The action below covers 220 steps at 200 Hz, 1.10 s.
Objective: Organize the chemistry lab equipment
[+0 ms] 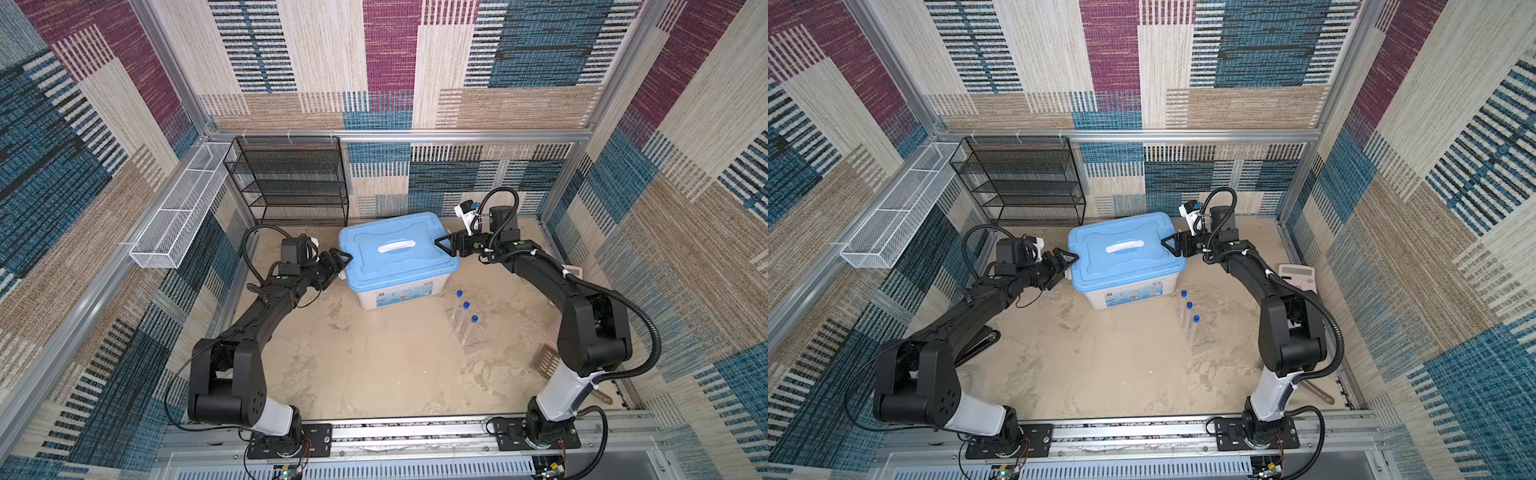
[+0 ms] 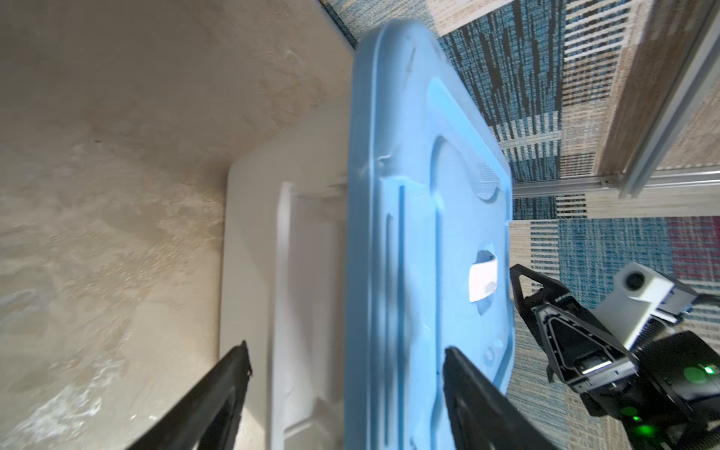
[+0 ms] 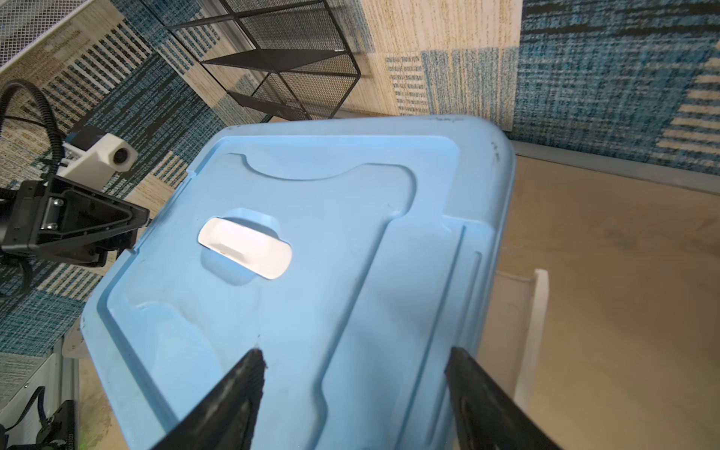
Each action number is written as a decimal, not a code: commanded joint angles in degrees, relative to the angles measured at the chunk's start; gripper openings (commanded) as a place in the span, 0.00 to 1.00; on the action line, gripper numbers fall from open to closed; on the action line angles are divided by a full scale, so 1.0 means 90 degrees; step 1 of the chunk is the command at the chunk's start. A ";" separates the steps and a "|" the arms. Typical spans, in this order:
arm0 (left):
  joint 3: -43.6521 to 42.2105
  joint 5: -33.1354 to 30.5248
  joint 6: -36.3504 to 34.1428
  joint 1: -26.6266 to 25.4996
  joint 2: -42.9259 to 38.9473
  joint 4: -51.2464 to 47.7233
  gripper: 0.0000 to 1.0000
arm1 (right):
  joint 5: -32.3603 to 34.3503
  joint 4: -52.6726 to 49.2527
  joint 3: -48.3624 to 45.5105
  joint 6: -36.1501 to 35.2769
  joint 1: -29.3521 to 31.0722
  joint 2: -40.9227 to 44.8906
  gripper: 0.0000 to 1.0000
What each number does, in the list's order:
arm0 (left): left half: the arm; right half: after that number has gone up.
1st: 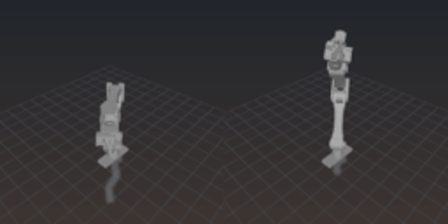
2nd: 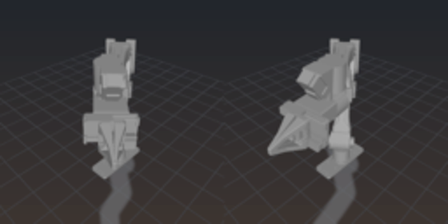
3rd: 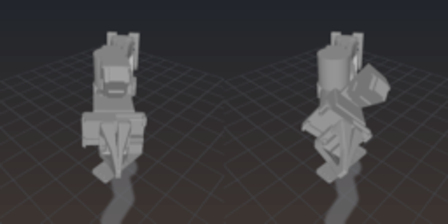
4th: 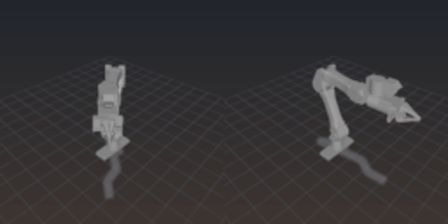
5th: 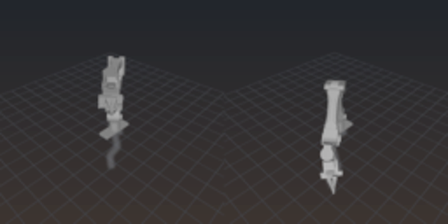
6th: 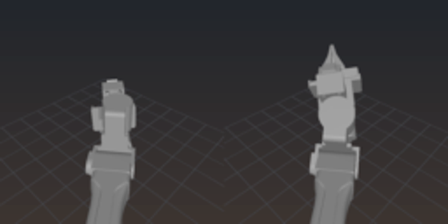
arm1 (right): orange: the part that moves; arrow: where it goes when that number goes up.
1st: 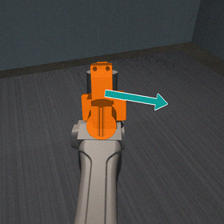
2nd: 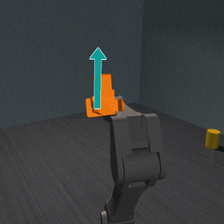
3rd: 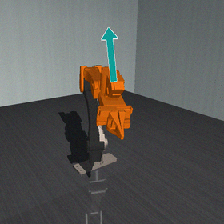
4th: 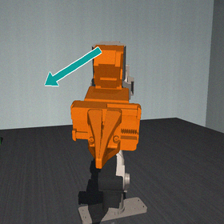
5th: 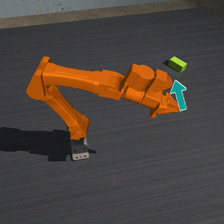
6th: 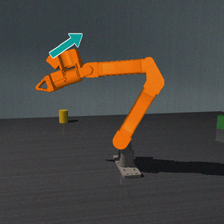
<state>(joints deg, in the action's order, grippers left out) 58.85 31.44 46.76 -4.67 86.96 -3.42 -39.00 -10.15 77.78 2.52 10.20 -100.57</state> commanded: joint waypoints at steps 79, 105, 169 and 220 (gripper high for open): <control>0.0604 0.0316 -0.0155 -0.0014 0.0108 0.0054 0.59 | 0.0043 -0.0105 -0.0082 0.0388 0.0212 0.0071 0.73; 0.0901 0.0295 -0.0332 -0.0010 0.0175 -0.0286 0.58 | 0.0332 0.0003 -0.0145 0.0533 0.0368 0.0128 0.73; 0.1074 0.0283 -0.0333 -0.0010 0.0250 -0.0437 0.56 | 0.0536 0.0118 -0.0175 0.0667 0.0572 0.0139 0.73; 0.1109 -0.0101 -0.0443 0.0001 -0.0033 -0.0654 0.56 | 0.0923 0.0029 0.0000 0.0647 0.0483 0.0351 0.79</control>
<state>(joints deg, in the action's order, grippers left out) 68.03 32.93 44.99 -4.78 87.94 -8.05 -33.58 -9.43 76.75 7.42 15.25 -98.61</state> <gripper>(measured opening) 0.558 0.774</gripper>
